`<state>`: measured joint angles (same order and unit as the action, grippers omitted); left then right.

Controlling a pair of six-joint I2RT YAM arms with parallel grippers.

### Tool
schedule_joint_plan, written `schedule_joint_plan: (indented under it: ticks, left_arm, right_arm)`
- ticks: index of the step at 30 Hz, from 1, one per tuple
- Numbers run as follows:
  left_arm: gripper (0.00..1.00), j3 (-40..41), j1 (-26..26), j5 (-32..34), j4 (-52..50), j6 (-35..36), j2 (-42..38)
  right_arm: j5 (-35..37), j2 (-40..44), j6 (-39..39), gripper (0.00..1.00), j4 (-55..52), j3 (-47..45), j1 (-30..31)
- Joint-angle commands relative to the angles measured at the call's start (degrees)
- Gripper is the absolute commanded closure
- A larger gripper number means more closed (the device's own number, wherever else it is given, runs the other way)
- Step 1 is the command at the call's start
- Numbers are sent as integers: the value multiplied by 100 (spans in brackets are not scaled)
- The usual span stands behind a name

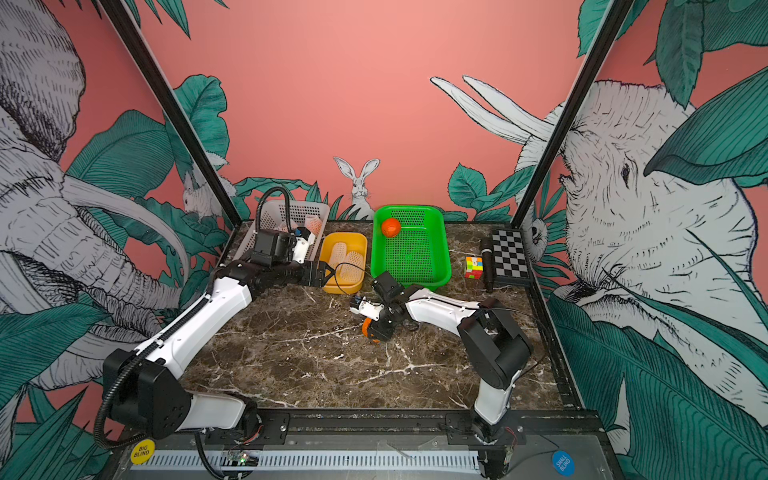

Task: Remove foam nets from oranges
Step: Pick up the orange from the center of the board, then place the orange in the basket.

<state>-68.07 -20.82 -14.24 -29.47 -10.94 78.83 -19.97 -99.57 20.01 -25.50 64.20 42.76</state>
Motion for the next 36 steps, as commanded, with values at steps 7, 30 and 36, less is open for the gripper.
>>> schedule_joint_plan:
  ticks: [7, 30, 36]
  left_arm:
    - [1, -137, 25, 185, 191, -121, 13]
    - [1, -861, 183, 578, -118, 80, 853]
    - [1, -823, 185, 561, -131, 110, 871]
  right_arm:
    - [843, 472, -1148, 61, -82, 1473, -1612]
    - [1869, -5087, -1773, 48, -527, 8277, -2729]
    - [1909, -5365, -1755, 34, 102, 8332, -2729]
